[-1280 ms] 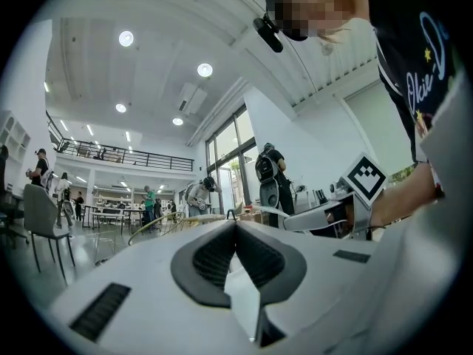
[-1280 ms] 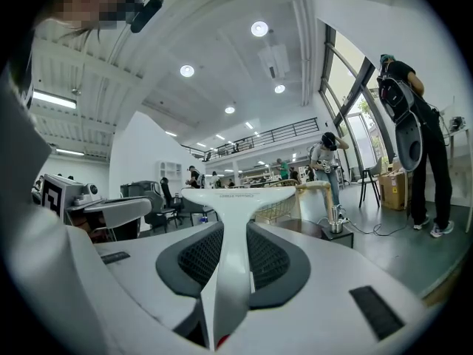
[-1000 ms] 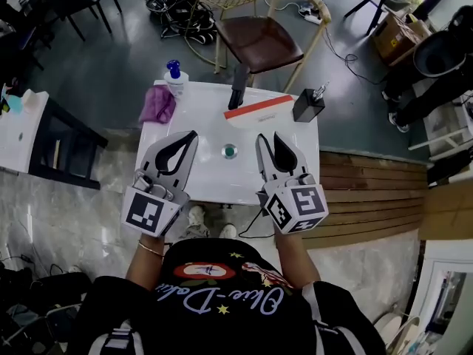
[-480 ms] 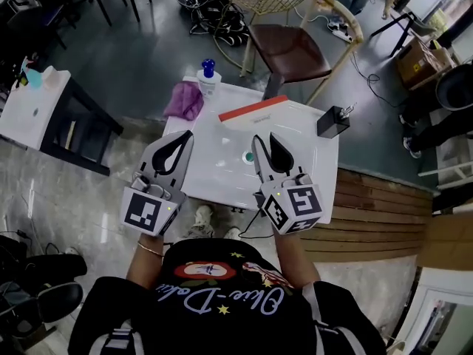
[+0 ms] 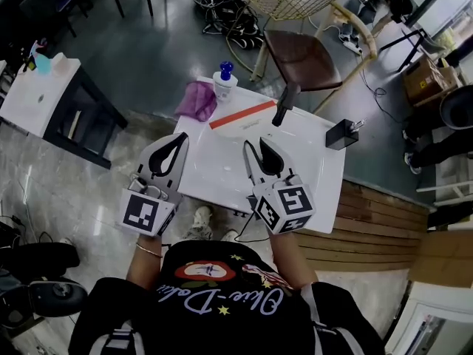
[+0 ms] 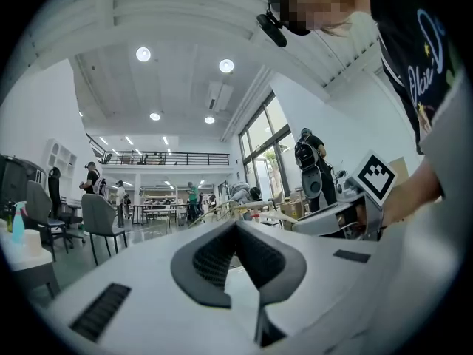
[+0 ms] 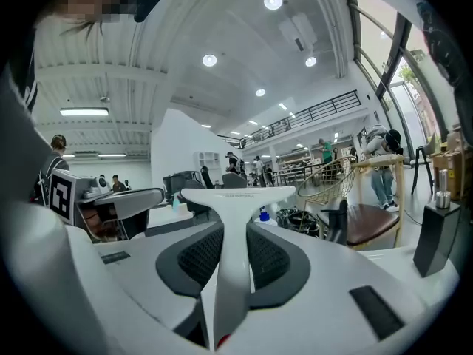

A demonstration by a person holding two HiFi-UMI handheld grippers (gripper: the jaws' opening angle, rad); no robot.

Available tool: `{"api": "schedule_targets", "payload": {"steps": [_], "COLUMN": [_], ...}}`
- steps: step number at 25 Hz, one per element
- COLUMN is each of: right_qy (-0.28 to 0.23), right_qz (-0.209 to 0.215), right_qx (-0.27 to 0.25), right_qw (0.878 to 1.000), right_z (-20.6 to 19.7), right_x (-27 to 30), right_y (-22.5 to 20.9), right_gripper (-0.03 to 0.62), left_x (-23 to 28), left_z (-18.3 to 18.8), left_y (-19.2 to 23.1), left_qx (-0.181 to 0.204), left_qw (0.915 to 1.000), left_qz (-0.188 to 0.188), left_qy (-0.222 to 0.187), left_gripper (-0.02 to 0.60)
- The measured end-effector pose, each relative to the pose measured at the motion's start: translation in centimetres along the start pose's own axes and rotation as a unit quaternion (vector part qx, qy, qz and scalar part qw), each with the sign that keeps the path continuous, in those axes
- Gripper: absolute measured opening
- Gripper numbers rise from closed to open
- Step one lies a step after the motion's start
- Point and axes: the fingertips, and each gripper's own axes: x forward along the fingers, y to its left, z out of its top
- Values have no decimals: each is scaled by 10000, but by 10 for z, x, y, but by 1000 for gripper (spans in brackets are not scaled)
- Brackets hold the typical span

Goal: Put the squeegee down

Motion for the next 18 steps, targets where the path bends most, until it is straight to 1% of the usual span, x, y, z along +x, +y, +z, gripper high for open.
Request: {"api": "schedule_targets", "payload": {"steps": [3,9,14,18], "right_qy": [78,203,381,524], "right_qz": [57,210,340,450], "right_qx": [-3,29,60,132], "right_qw": [10000,9996,9987,9975], "right_z": [-6,-17,-30,-40], "right_x": [5,21,33,43], "right_y": [5,15,27,38], "right_gripper": [87,87,87,87], "left_x": [-2,-5,-13,-20], "left_z": [-6,-7,-15,-16], "left_y": [6,17,29,37], "left_qx": [-26,-49,15,-56], "left_qw": [10000,9999,9995,9994], "left_qz": [51,119,257,311], "left_qy": [56,38,202,123], "left_gripper": [-5,-5,-5,-5]}}
